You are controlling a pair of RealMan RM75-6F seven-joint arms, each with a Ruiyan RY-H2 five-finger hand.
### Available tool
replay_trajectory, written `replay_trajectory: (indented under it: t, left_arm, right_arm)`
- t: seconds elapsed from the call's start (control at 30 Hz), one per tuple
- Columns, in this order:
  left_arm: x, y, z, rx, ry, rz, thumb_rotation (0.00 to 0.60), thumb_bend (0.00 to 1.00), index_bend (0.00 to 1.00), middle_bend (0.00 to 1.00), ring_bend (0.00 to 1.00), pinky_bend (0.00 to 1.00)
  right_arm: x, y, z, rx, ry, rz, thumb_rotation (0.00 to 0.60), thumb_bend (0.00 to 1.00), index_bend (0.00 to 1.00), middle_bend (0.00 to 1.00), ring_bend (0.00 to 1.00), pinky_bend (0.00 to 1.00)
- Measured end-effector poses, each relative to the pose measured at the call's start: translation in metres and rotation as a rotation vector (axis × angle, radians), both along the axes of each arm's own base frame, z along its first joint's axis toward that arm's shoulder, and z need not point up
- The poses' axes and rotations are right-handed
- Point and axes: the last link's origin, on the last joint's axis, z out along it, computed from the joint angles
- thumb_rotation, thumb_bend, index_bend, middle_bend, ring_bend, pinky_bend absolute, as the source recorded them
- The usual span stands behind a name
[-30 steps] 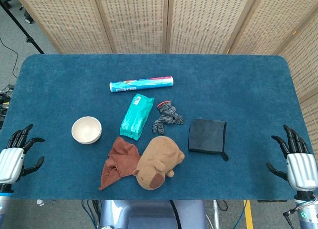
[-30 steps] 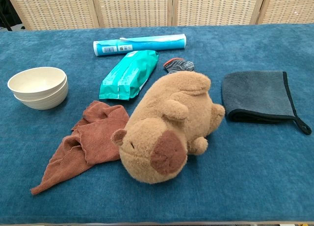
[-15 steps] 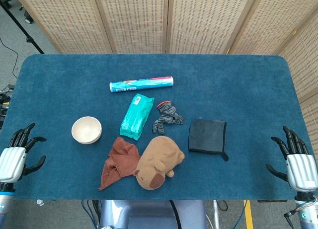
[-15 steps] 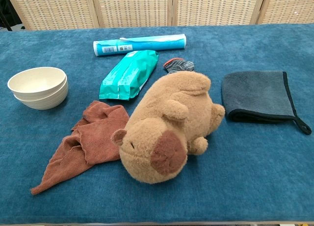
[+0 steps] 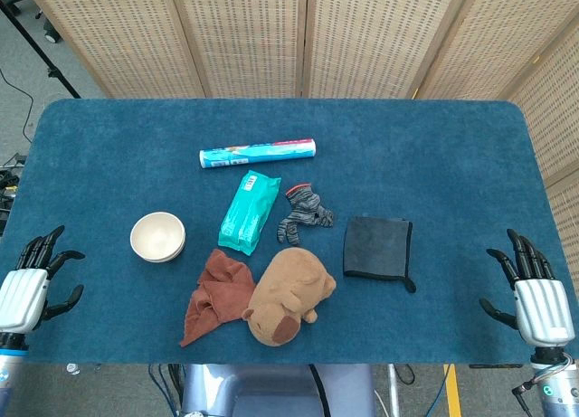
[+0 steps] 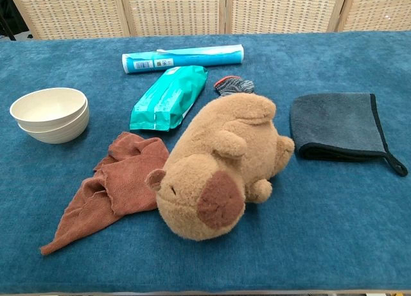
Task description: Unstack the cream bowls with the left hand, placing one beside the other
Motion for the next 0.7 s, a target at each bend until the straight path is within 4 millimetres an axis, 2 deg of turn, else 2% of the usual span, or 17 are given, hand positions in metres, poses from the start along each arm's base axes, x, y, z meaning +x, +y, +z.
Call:
replay_trajectory:
  t: [0.23,0.4,0.7]
  left_arm:
    - [0.002,0.004,-0.003,-0.009,-0.002,0.000,0.600,0.33,0.35,0.04,0.05,0.05]
    - [0.002,0.014,-0.008,-0.031,0.016,-0.005,0.600,0.33,0.36,0.04,0.05,0.05]
    - [0.011,0.054,-0.013,-0.082,0.070,-0.054,0.600,0.34,0.37,0.04,0.05,0.05]
  right_arm:
    - [0.000,0.001,0.000,0.006,-0.004,-0.003,0.600,0.16,0.22,0.00,0.00,0.15]
    - [0.000,0.001,0.000,0.008,-0.005,-0.003,0.600,0.16,0.22,0.00,0.00,0.15]
    - [0.001,0.000,-0.002,0.017,-0.002,0.000,0.600,0.16,0.22,0.00,0.00,0.15]
